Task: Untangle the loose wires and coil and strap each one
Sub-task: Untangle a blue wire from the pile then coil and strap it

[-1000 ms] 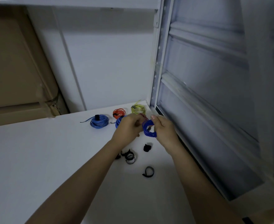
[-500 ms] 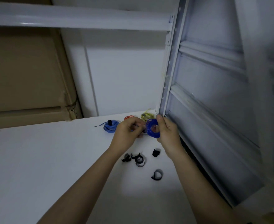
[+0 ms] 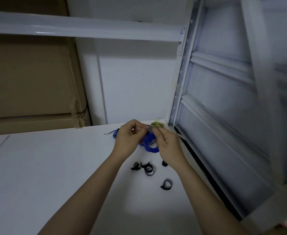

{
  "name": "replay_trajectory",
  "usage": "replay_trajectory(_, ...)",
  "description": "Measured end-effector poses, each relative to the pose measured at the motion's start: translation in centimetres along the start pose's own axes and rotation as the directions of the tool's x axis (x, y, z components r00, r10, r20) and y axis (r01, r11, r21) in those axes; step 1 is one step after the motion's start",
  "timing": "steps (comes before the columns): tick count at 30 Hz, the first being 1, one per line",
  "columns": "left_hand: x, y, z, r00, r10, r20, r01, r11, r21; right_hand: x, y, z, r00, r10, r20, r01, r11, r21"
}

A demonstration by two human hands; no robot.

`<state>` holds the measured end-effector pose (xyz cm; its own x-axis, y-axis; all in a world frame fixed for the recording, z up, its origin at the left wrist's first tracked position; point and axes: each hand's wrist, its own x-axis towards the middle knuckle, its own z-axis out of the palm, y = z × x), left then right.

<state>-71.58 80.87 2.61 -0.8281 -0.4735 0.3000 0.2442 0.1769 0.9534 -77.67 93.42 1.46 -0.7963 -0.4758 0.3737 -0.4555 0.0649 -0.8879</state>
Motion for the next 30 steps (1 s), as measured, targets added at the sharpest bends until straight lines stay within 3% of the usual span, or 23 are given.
replay_trajectory(5,-0.1,0.4,0.0,0.999,-0.025,-0.025,0.024,1.000,-0.010,-0.2,-0.2,0.2,0.998,0.027,0.048,-0.028,1.000,0.012)
replay_trajectory(10,-0.6,0.5,-0.3,0.996,-0.089,0.005,0.089,0.995,-0.043,-0.2,0.1,0.1,1.000,0.017,-0.018,-0.019,0.996,-0.088)
replay_trajectory(17,-1.0,1.6,-0.7,0.972,-0.200,0.123,0.208,0.976,-0.061,-0.4,-0.1,0.2,0.999,0.018,-0.026,-0.019,0.999,-0.037)
replay_trajectory(22,-1.5,1.9,-1.2,0.927,-0.236,0.290,0.296,0.937,-0.185,-0.4,-0.2,0.1,0.995,0.032,-0.091,-0.038,0.997,-0.065)
replay_trajectory(26,-2.1,2.1,-1.0,0.928,-0.191,0.320,0.250,0.956,-0.153,-0.5,-0.4,0.2,0.991,-0.002,-0.132,-0.007,0.998,-0.068)
replay_trajectory(30,-2.2,2.2,-0.3,0.966,-0.136,0.220,0.157,0.984,-0.083,-0.6,-0.4,0.6,0.988,-0.034,-0.149,0.028,0.999,-0.044)
